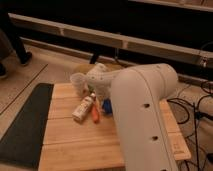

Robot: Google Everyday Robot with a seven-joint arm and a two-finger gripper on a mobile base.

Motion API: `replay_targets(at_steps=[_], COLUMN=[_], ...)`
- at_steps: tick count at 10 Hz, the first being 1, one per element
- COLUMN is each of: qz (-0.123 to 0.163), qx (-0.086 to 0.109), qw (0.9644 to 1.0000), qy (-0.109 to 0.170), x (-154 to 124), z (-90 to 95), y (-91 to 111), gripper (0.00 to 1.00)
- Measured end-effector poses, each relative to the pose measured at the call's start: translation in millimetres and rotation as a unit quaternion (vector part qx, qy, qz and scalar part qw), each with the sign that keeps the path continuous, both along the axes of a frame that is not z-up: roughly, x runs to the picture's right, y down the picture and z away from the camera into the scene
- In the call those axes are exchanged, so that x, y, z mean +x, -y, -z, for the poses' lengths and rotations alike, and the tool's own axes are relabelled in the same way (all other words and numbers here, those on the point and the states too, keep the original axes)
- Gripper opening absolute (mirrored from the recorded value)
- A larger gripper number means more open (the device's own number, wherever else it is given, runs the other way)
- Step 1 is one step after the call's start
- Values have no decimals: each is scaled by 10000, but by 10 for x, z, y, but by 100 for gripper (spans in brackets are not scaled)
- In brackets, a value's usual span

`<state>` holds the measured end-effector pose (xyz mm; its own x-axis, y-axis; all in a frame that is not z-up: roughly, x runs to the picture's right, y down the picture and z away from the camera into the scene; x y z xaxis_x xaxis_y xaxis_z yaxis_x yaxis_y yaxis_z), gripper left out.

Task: Place the white sponge in the ceramic cup

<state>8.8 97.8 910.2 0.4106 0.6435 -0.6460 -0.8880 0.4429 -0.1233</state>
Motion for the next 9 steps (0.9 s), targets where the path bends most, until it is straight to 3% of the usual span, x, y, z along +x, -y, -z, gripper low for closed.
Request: replay_targets(at_steps=[5, 9], qz=[200, 324], qx=[-273, -257], qw=[9993, 9989], qy=[-136, -219], x=[46, 77], z=[-82, -128], y=[-147, -130], gripper=[64, 26])
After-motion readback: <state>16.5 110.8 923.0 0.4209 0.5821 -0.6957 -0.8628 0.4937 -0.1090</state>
